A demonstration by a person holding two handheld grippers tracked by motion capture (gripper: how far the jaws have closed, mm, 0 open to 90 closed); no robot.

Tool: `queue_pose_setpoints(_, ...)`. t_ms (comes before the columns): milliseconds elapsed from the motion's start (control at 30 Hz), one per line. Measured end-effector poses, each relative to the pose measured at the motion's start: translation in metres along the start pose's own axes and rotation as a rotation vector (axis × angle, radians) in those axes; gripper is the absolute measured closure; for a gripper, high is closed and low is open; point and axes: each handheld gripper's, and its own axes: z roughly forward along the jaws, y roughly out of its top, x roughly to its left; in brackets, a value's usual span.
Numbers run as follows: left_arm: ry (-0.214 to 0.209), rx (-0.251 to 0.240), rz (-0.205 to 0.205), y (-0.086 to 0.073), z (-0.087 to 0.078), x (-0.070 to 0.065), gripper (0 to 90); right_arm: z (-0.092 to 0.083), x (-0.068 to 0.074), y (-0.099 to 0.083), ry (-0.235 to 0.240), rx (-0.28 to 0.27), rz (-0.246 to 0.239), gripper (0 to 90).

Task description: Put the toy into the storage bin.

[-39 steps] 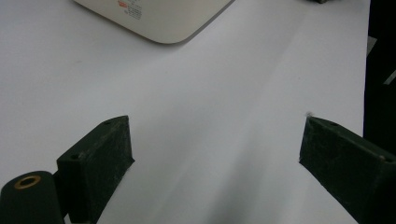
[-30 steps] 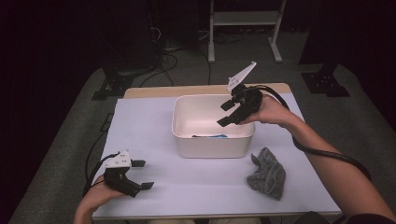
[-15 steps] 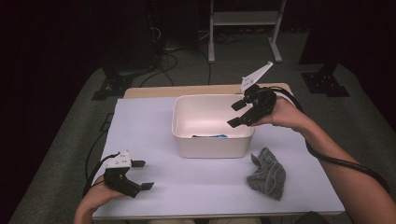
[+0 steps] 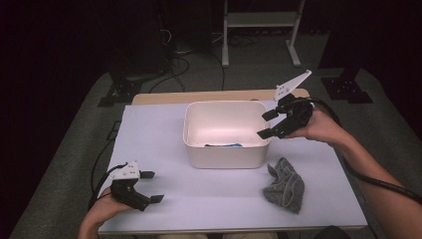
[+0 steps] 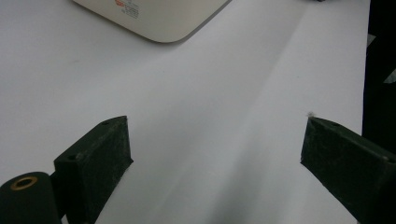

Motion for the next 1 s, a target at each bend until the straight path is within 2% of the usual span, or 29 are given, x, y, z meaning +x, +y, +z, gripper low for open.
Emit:
queue_pose_setpoints(367,0.005,0.017,0.002,0.0,0.002,-0.001,7.6,-0.012,0.002,-0.022,-0.019,-0.019,0.033,25.4)
queue_pose_setpoints(633,0.005,0.003,-0.004,0.0,0.0,0.0,7.5,-0.019,0.002,-0.04,-0.033,-0.034,0.069,24.8)
queue_pose_setpoints(1000,-0.008,0.011,-0.007,-0.001,0.004,-0.001,7.5,-0.02,-0.001,-0.069,-0.043,-0.041,0.118,22.8)
